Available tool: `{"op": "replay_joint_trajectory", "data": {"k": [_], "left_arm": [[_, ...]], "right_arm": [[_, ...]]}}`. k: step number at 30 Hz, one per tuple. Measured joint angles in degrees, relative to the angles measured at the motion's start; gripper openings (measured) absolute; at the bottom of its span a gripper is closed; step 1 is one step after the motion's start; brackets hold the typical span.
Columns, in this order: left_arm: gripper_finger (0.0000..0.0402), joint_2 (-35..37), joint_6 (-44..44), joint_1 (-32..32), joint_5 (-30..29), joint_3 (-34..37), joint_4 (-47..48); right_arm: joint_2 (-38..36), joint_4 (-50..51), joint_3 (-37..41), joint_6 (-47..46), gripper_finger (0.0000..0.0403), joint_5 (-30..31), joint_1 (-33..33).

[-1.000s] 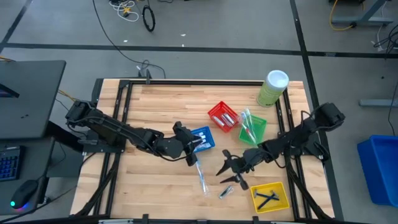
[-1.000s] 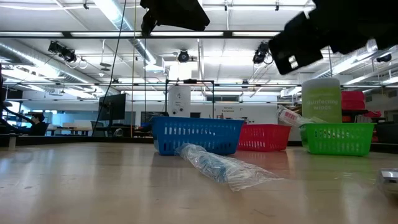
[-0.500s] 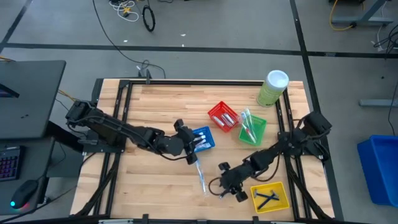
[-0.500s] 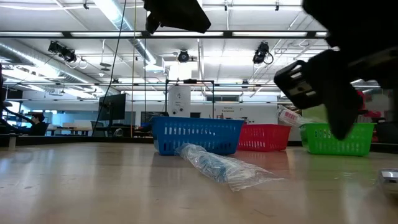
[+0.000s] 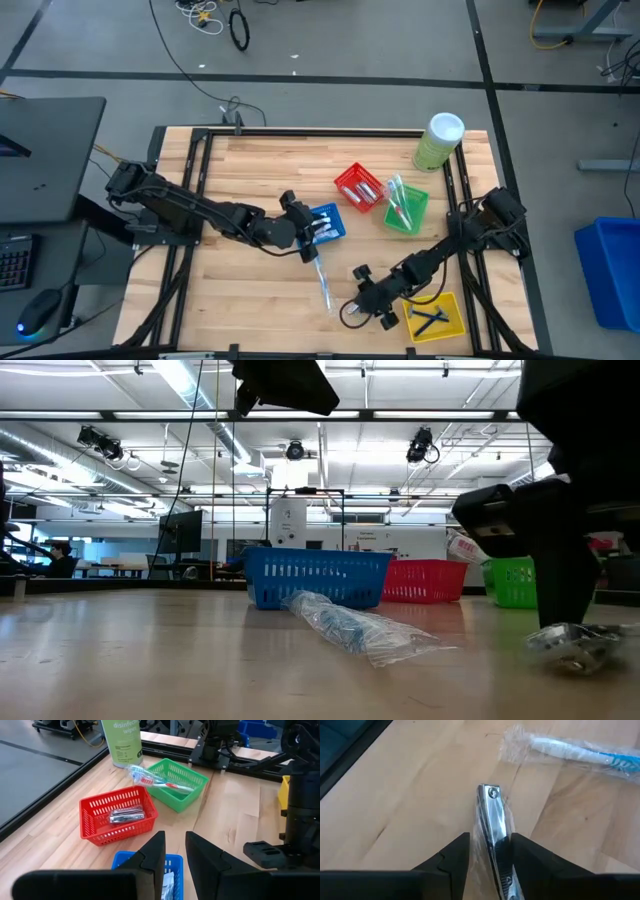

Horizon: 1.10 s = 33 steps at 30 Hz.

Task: Pick & Place Travel size toiletries
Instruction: Put the silver nail cutter into the red bin

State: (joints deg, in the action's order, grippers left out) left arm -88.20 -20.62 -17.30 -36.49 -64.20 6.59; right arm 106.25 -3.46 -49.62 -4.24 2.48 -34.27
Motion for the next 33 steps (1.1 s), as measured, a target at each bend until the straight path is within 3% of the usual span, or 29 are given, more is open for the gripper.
{"op": "replay_joint_trajectory", "data": {"k": [9,14,18,21,27,33], "left_arm": [[0.0082,0.0,0.0,0.0,-0.1,0.0,0.0],[0.0082,0.0,-0.1,0.0,-0.1,0.0,0.0],[0.0082,0.0,-0.1,0.0,-0.4,0.0,-0.3],[0.0082,0.0,-0.6,0.0,-0.4,0.0,-0.3],[0.0082,0.0,-3.0,0.0,-1.3,0.0,-0.4],[0.0082,0.0,-5.8,0.0,-1.7,0.0,-0.4]], "right_arm": [[-0.2,0.0,0.0,0.7,0.007,1.7,0.0],[-6.3,6.5,0.4,1.0,0.0048,3.7,0.5],[-15.8,16.8,0.2,1.9,0.0052,13.2,1.7],[-23.2,24.0,0.3,2.6,0.0053,24.1,3.6],[-31.9,28.9,0.3,-2.8,0.0053,41.0,12.8],[-31.8,28.6,0.4,-8.9,0.0053,37.6,26.6]]}}
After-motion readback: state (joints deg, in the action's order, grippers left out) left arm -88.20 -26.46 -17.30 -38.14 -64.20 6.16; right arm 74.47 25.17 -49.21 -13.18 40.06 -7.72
